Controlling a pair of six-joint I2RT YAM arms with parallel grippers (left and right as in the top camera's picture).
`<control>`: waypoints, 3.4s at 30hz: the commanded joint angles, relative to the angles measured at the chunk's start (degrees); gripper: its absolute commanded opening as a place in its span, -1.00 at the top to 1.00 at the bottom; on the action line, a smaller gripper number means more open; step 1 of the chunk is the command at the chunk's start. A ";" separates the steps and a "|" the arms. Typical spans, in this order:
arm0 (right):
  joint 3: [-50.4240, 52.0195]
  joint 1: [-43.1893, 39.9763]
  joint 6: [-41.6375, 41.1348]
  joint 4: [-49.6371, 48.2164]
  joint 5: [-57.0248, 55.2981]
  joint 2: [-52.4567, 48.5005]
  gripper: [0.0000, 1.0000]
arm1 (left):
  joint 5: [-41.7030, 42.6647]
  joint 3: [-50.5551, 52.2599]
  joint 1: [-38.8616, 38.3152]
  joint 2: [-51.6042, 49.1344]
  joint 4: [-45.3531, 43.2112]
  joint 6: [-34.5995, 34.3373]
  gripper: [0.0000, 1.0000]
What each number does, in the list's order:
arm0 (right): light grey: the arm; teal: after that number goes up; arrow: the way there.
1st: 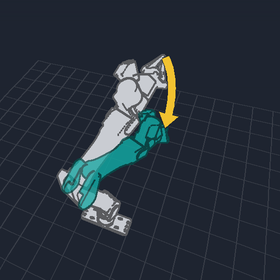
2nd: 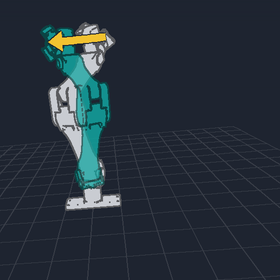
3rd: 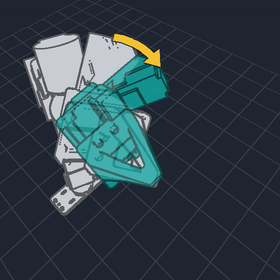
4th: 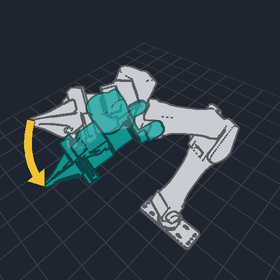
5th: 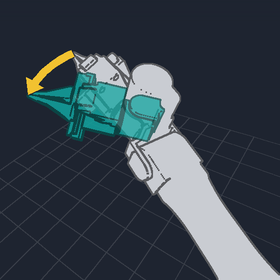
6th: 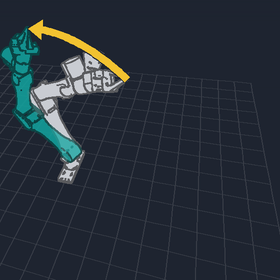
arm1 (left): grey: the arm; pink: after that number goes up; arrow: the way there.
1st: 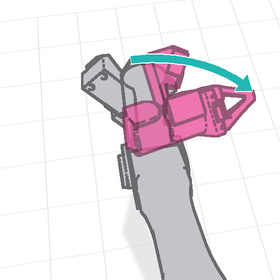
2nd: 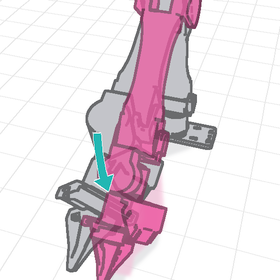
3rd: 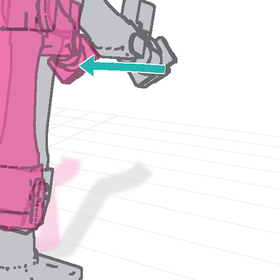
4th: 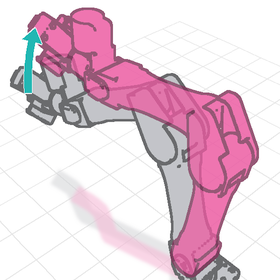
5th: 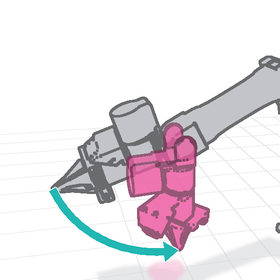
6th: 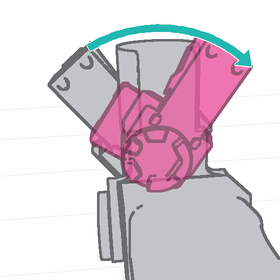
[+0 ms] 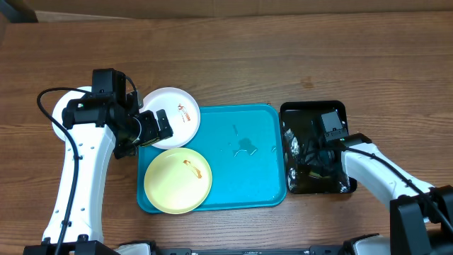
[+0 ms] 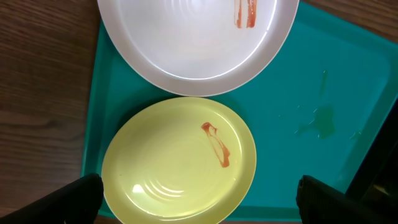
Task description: Clean dirty plates on tray and stack at the side
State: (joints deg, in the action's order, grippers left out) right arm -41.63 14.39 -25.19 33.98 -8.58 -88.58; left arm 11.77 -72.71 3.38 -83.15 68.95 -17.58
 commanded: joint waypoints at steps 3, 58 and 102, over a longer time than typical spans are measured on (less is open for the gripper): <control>-0.07 0.11 0.13 -2.82 -2.54 -1.36 -0.36 | -0.35 0.15 -0.02 0.35 -0.04 0.87 -1.00; -3.34 0.11 5.49 10.43 5.81 -1.36 -0.50 | -0.35 0.15 -0.02 0.35 -0.04 0.87 -0.99; -9.38 -0.68 7.28 12.41 5.49 -1.36 -1.00 | -1.68 0.13 -0.02 0.33 -12.39 0.85 -1.00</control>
State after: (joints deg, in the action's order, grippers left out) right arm -49.95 13.91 -17.96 46.54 -2.96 -89.76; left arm 10.83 -72.55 3.38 -83.15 56.86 -17.58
